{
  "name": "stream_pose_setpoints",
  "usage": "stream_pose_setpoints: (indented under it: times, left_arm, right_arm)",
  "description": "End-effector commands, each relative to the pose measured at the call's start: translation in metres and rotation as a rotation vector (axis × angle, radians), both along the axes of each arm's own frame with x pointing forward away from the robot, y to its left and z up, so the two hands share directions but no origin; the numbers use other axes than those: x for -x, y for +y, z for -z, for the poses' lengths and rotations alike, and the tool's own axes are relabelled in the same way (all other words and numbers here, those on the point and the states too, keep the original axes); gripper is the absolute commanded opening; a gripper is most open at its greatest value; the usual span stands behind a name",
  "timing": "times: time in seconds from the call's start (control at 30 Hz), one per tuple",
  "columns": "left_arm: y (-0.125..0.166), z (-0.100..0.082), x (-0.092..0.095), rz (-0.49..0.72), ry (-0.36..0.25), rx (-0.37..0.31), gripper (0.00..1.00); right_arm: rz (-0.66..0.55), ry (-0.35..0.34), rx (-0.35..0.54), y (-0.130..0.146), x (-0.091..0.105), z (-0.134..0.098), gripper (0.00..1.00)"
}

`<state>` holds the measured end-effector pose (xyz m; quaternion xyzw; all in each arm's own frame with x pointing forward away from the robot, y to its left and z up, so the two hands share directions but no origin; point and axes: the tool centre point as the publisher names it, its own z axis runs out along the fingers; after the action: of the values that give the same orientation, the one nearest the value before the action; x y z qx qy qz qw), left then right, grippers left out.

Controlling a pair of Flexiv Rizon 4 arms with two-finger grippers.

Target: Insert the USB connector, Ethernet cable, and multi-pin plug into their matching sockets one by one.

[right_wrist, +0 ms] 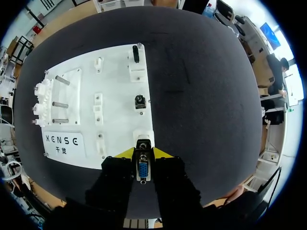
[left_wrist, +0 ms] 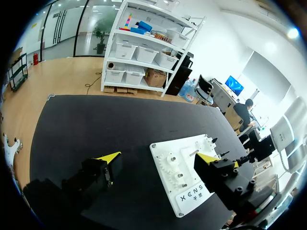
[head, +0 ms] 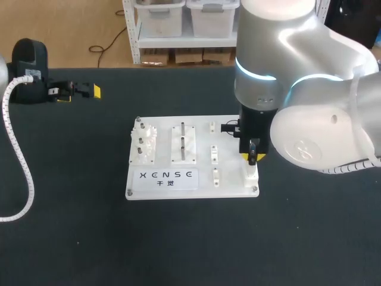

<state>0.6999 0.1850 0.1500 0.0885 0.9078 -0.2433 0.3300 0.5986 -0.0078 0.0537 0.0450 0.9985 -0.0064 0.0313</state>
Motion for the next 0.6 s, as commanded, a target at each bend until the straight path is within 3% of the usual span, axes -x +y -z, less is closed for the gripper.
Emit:
stream_pose_setpoints:
  times: [0.03,0.6]
  left_arm:
    - [0.0000,0.0000,0.0000,0.000,0.000,0.000,1.00]
    - [0.0000,0.0000,0.0000,0.000,0.000,0.000,1.00]
  right_arm:
    - [-0.001,-0.002,0.000,0.0046,-0.0027,0.0094,0.00]
    - [-0.017,0.002,0.011,0.0017,0.0061,0.0121,0.00]
